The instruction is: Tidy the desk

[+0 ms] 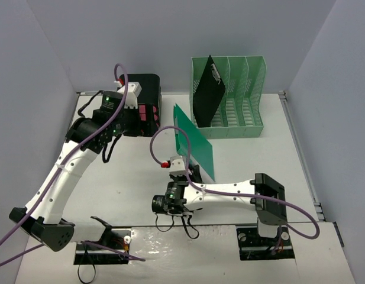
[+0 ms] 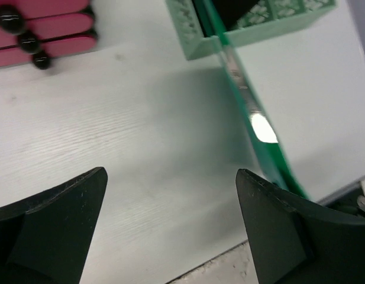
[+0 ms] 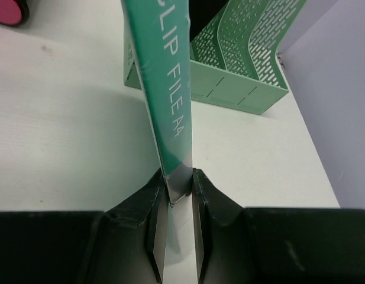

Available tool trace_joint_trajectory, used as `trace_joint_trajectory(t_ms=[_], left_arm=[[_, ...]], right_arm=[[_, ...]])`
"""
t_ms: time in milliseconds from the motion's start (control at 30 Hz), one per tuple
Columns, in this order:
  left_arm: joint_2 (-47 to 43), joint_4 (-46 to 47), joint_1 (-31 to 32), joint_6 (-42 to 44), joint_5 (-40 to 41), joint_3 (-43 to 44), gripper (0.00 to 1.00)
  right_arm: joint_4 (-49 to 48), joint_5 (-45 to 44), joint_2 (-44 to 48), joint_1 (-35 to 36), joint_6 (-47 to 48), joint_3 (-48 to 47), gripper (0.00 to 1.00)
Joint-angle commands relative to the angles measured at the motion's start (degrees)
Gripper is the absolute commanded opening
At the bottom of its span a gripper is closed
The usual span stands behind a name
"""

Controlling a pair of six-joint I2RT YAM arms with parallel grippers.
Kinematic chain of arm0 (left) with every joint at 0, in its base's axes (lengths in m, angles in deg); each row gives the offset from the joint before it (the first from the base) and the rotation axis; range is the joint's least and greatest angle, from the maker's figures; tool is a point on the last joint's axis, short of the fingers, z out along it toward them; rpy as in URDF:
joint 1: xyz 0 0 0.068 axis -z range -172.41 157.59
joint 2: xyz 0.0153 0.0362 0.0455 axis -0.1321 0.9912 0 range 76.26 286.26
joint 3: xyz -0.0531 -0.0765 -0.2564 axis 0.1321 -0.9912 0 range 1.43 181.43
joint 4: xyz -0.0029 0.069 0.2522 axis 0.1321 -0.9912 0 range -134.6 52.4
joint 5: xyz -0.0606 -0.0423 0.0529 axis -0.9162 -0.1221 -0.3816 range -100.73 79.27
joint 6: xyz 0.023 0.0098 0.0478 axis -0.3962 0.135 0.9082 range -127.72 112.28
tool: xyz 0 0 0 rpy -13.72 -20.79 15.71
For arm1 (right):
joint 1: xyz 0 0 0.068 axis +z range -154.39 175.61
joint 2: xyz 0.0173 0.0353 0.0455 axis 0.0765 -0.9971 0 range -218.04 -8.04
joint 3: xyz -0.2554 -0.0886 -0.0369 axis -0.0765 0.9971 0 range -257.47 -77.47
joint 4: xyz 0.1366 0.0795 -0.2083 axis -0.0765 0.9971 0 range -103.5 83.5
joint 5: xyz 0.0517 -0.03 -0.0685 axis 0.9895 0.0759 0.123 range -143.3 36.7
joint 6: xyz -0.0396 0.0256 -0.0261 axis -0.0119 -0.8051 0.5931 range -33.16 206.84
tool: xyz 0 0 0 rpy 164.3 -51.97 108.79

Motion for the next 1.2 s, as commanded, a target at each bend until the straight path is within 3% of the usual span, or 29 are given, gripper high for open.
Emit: trace_joint_trajectory(t_ms=[0, 167, 567, 967, 1167], left_arm=[[-1.8, -0.3, -2.1, 0.6, 13.6, 1.0, 0.9], [-1.9, 1.5, -3.5, -0.6, 14.2, -2.9, 0.9], [-1.1, 4.1, -4.8, -1.3, 12.0, -6.9, 0.9], [-0.4, 4.0, -5.7, -0.9, 10.8, -7.0, 0.9], [0.8, 4.2, -5.6, -1.1, 9.5, -6.2, 0.9]], right_arm=[[2.0, -4.0, 8.1, 2.5, 0.6, -6.3, 0.0], [2.0, -6.3, 13.8, 6.1, 2.6, -11.8, 0.0], [1.8, -15.3, 21.7, 6.3, 4.6, -20.9, 0.0], [0.7, -19.2, 22.7, -2.4, 10.9, -29.3, 0.0], [-7.3, -12.0, 24.3, -6.7, 20.2, -30.3, 0.0]])
